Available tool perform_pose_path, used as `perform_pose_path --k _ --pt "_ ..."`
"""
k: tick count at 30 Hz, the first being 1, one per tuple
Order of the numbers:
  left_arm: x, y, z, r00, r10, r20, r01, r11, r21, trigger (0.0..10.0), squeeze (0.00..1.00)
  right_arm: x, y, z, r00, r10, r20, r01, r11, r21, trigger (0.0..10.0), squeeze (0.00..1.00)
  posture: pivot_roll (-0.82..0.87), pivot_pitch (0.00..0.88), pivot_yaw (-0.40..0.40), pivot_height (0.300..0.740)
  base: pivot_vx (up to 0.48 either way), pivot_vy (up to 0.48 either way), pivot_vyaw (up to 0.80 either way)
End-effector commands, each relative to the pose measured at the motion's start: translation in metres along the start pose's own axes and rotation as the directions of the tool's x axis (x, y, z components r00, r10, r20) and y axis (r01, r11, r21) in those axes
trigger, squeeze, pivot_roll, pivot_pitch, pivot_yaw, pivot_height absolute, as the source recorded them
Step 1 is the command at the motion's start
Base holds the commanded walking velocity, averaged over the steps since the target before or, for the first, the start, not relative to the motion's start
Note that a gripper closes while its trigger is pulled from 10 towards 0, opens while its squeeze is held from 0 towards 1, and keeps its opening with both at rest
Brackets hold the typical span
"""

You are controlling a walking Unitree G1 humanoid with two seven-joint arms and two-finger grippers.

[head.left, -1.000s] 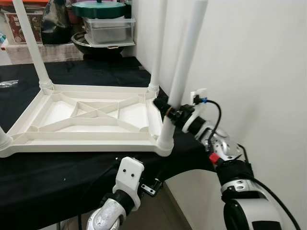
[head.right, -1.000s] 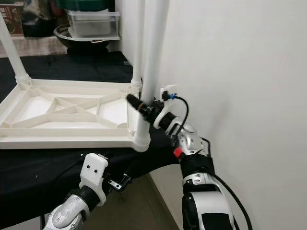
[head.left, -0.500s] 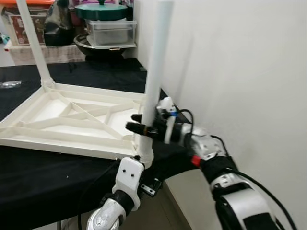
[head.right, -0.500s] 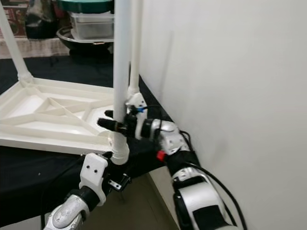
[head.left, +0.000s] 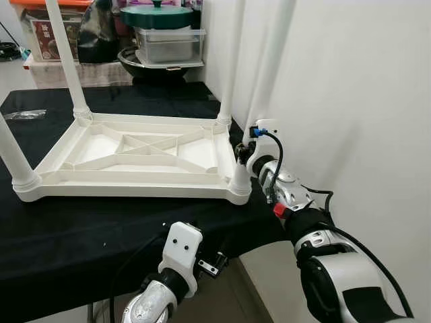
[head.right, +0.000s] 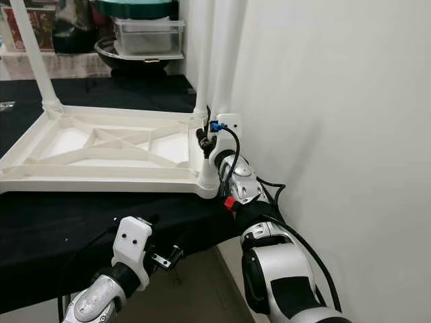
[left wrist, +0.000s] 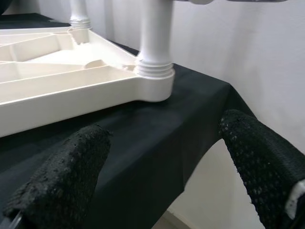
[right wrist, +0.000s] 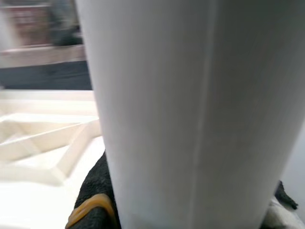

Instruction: Building children table

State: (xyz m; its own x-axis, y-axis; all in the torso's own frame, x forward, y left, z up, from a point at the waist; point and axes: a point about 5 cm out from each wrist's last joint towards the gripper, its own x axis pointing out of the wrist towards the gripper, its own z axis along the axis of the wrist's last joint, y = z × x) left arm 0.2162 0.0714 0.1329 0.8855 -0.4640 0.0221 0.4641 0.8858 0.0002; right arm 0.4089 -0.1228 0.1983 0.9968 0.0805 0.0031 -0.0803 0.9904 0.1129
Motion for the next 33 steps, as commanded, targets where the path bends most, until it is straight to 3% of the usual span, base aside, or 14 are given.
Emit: perform_pose_path --k 1,2,3,11,12,14,15,16,17,19,20,22,32,33 --pt "0.000 0.000 -0.001 1.000 -0.004 -0.008 0.004 1.000 0.012 10.0 0.00 -0.002 -0.017 -0.010 0.989 -0.140 -0.055 0.141 0.990 0.021 0.0 0.00 0.09 0.014 -0.103 0.740 0.000 0.000 0.00" --pt "0.000 0.000 -0.001 1.000 -0.004 -0.008 0.004 1.000 0.012 10.0 0.00 -0.002 -0.017 -0.010 0.989 -0.140 -0.055 0.141 0.990 0.021 0.0 0.00 0.09 0.014 -0.103 0.740 0.000 0.000 0.00" --pt "0.000 0.000 -0.001 1.000 -0.005 -0.008 0.005 1.000 0.013 10.0 0.00 -0.007 -0.015 -0.015 0.974 -0.223 -0.045 0.226 0.972 0.071 10.0 1.00 0.09 0.018 -0.101 0.740 0.000 0.000 0.00" --pt "0.001 0.000 -0.001 1.000 -0.004 -0.007 0.004 1.000 0.016 10.0 0.00 -0.015 0.011 -0.004 0.988 -0.047 0.148 0.026 0.990 0.139 10.0 1.00 0.09 0.019 -0.105 0.740 0.000 0.000 0.00" --pt "0.001 0.000 -0.001 1.000 -0.002 -0.007 0.002 1.000 0.015 10.0 0.00 -0.013 0.017 -0.002 0.985 0.079 0.154 -0.109 0.974 0.198 10.0 0.00 0.09 0.020 -0.102 0.740 0.000 0.000 0.00" --pt "0.001 0.001 -0.001 1.000 -0.002 -0.006 0.002 1.000 0.015 10.0 0.00 -0.021 0.029 0.007 0.821 0.538 0.192 -0.570 0.791 0.222 10.0 0.00 0.09 0.020 -0.100 0.740 0.000 0.000 0.00" --pt "0.001 0.001 -0.001 1.000 -0.002 -0.006 0.002 1.000 0.015 10.0 0.00 -0.021 0.029 0.007 0.821 0.538 0.192 -0.570 0.791 0.222 10.0 0.00 0.09 0.020 -0.100 0.740 0.000 0.000 0.00" --pt "0.001 0.001 0.000 1.000 -0.003 -0.006 0.003 1.000 0.015 10.0 0.00 -0.030 0.031 0.010 0.672 0.711 0.208 -0.740 0.642 0.200 10.0 0.00 0.09 0.020 -0.100 0.740 0.000 0.000 0.00" --pt "0.001 0.001 0.000 1.000 -0.003 -0.006 0.003 1.000 0.015 10.0 0.00 -0.030 0.031 0.010 0.672 0.711 0.208 -0.740 0.642 0.200 10.0 0.00 0.09 0.020 -0.100 0.740 0.000 0.000 0.00" --pt "0.001 0.001 0.000 1.000 -0.003 -0.005 0.003 1.000 0.016 10.0 0.00 -0.048 0.030 0.013 0.411 0.894 0.178 -0.910 0.393 0.130 10.0 0.00 0.09 0.020 -0.102 0.740 0.000 0.000 0.00" --pt "0.001 0.001 0.000 1.000 -0.003 -0.005 0.003 1.000 0.016 10.0 0.00 -0.048 0.030 0.013 0.411 0.894 0.178 -0.910 0.393 0.130 10.0 0.00 0.09 0.020 -0.102 0.740 0.000 0.000 0.00" --pt "0.001 0.001 0.000 1.000 -0.001 -0.004 0.001 1.000 0.017 10.0 0.00 -0.061 0.030 0.017 0.249 0.952 0.176 -0.965 0.227 0.134 10.0 0.00 0.10 0.022 -0.105 0.740 0.000 0.000 0.00" --pt "0.000 0.001 0.001 1.000 0.005 -0.001 -0.005 1.000 0.017 10.0 0.00 -0.051 0.065 0.016 0.193 0.981 0.030 -0.981 0.193 -0.014 10.0 0.00 0.11 0.028 -0.112 0.740 0.000 0.000 0.00" --pt "0.000 0.001 0.001 1.000 0.007 -0.001 -0.007 1.000 0.016 10.0 0.00 -0.051 0.073 0.012 0.210 0.978 0.012 -0.977 0.210 -0.034 7.7 0.00 0.11 0.028 -0.112 0.740 0.000 0.000 0.00"
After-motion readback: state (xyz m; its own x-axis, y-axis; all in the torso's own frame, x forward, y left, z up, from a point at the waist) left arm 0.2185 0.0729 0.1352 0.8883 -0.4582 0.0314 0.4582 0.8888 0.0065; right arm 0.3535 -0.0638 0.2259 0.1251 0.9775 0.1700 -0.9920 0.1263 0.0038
